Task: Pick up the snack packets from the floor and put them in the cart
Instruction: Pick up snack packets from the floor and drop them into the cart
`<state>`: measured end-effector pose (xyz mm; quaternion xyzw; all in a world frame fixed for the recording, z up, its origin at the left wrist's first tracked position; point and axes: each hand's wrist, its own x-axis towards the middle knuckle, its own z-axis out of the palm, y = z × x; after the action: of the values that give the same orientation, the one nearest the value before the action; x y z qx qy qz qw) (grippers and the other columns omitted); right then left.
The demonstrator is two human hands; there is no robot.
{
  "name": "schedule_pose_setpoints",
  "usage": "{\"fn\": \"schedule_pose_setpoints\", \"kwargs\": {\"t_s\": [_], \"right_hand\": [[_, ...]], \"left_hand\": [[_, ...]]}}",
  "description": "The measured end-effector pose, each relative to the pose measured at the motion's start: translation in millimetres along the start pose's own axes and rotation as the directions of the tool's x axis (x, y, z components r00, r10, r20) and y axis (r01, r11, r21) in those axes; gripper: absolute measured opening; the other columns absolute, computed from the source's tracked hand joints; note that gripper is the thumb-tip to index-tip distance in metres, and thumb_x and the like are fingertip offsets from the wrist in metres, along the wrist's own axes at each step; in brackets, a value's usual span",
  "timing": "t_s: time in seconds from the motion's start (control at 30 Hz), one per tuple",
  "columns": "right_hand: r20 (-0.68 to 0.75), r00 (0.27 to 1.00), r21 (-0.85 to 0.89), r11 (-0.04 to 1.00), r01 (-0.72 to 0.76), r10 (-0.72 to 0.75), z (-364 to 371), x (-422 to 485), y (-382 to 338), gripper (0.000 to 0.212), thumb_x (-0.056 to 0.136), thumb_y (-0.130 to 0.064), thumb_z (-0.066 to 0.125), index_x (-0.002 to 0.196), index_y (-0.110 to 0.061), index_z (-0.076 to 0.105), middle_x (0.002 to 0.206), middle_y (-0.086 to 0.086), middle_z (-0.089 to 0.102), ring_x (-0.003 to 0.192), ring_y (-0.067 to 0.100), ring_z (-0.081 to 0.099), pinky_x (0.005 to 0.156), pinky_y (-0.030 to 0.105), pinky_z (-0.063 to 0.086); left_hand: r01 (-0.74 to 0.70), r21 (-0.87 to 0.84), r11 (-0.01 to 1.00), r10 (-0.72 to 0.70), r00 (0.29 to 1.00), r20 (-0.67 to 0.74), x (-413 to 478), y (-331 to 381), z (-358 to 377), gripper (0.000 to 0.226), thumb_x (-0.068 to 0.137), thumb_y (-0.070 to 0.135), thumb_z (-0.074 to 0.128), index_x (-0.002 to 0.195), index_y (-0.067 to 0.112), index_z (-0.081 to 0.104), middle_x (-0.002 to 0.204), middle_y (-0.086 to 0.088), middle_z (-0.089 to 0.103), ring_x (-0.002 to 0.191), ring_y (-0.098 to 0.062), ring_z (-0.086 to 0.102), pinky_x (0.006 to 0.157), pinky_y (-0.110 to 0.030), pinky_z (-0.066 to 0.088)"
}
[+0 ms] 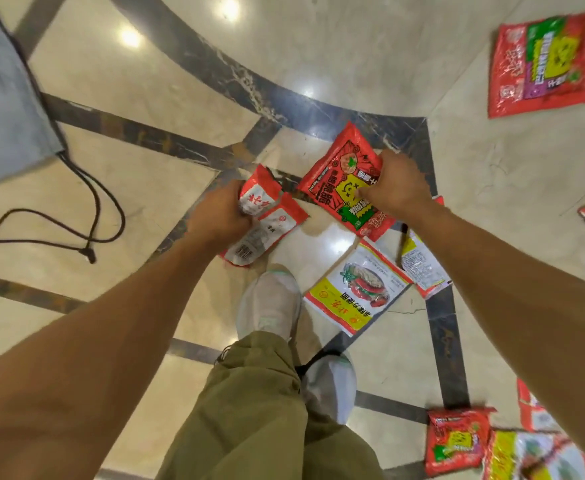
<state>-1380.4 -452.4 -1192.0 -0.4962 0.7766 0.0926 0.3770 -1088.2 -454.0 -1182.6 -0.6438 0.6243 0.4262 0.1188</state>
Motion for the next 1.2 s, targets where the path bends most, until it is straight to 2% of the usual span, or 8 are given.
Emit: {"fn": "schedule_pose_setpoints", "kwargs": {"t_s": [0.13, 0.27, 0.5, 0.63, 0.73, 0.97, 1.07, 1.2], "right_hand": [[-0.057, 0.998, 0.119, 0.993, 0.009, -0.002, -38, -46, -19, 0.039, 0.086, -0.023, 0.077, 0.118, -0.01, 0.058, 0.114, 0.013, 0.069, 0.105, 0.034, 0.066, 0.084, 0.04, 0.052], [-0.125, 0.992, 0.429, 0.903, 0.027, 0.029, -112, -133, -45, 0.037, 0.085, -0.014, 0.078, 0.118, -0.015, 0.061, 0.101, -0.004, 0.066, 0.094, 0.02, 0.062, 0.08, 0.029, 0.047], [-0.13, 0.978, 0.799, 0.601, 0.008, 0.16, -299, -338, -73, 0.034, 0.071, -0.025, 0.082, 0.097, -0.039, 0.065, 0.101, -0.001, 0.078, 0.094, 0.023, 0.076, 0.087, 0.054, 0.062], [-0.205, 0.966, 0.854, 0.511, 0.097, 0.16, -416, -476, -96, 0.034, 0.093, -0.005, 0.072, 0.111, -0.032, 0.063, 0.104, -0.008, 0.075, 0.093, 0.012, 0.074, 0.087, 0.042, 0.062], [-0.275, 0.944, 0.885, 0.432, 0.175, 0.182, -486, -565, -99, 0.033, 0.095, -0.002, 0.069, 0.121, -0.022, 0.062, 0.102, -0.008, 0.075, 0.082, 0.0, 0.074, 0.069, 0.024, 0.06], [-0.447, 0.877, 0.861, 0.351, 0.368, 0.176, -589, -727, -83, 0.029, 0.093, -0.012, 0.073, 0.118, -0.024, 0.064, 0.11, 0.004, 0.078, 0.097, 0.028, 0.077, 0.087, 0.058, 0.061], [-0.579, 0.792, 0.793, 0.361, 0.491, 0.193, -615, -786, -73, 0.028, 0.094, -0.009, 0.072, 0.114, -0.028, 0.066, 0.107, 0.003, 0.078, 0.097, 0.025, 0.077, 0.086, 0.054, 0.062], [-0.66, 0.713, 0.744, 0.339, 0.576, 0.237, -632, -860, -59, 0.029, 0.099, -0.004, 0.065, 0.124, -0.019, 0.063, 0.105, -0.002, 0.079, 0.089, 0.01, 0.077, 0.077, 0.035, 0.065]], "left_hand": [[0.068, -0.25, 0.966, -0.085, 0.995, -0.059, -47, 15, -48, 0.061, 0.075, 0.044, 0.069, 0.132, 0.026, 0.058, 0.127, -0.005, 0.071, 0.112, -0.031, 0.068, 0.098, -0.048, 0.055], [-0.004, -0.541, 0.841, -0.058, 0.994, -0.097, -121, 36, -119, 0.048, 0.08, 0.04, 0.077, 0.126, 0.035, 0.063, 0.121, 0.005, 0.074, 0.111, -0.02, 0.072, 0.097, -0.054, 0.057], [-0.11, -0.675, 0.73, -0.005, 0.986, -0.167, -318, 164, -294, 0.044, 0.089, 0.018, 0.081, 0.13, 0.014, 0.064, 0.118, -0.002, 0.076, 0.104, -0.02, 0.075, 0.089, -0.046, 0.062], [-0.171, -0.701, 0.692, 0.015, 0.975, -0.223, -439, 246, -380, 0.048, 0.086, 0.02, 0.082, 0.13, 0.017, 0.063, 0.118, 0.0, 0.076, 0.097, -0.01, 0.076, 0.08, -0.03, 0.063], [-0.25, -0.706, 0.662, 0.041, 0.953, -0.299, -523, 300, -430, 0.049, 0.085, 0.016, 0.083, 0.129, 0.017, 0.062, 0.119, -0.002, 0.076, 0.099, -0.016, 0.076, 0.085, -0.037, 0.062], [-0.497, -0.623, 0.604, 0.247, 0.86, -0.446, -665, 404, -504, 0.039, 0.089, 0.023, 0.08, 0.125, 0.023, 0.064, 0.107, 0.013, 0.075, 0.086, -0.003, 0.075, 0.072, -0.02, 0.06], [-0.582, -0.593, 0.557, 0.346, 0.811, -0.471, -703, 436, -522, 0.044, 0.088, 0.025, 0.08, 0.129, 0.024, 0.065, 0.116, 0.006, 0.076, 0.093, -0.011, 0.076, 0.082, -0.034, 0.061], [-0.673, -0.571, 0.47, 0.451, 0.739, -0.5, -752, 468, -531, 0.041, 0.089, 0.016, 0.078, 0.128, 0.019, 0.065, 0.11, 0.008, 0.075, 0.084, -0.001, 0.075, 0.067, -0.019, 0.055]]}}
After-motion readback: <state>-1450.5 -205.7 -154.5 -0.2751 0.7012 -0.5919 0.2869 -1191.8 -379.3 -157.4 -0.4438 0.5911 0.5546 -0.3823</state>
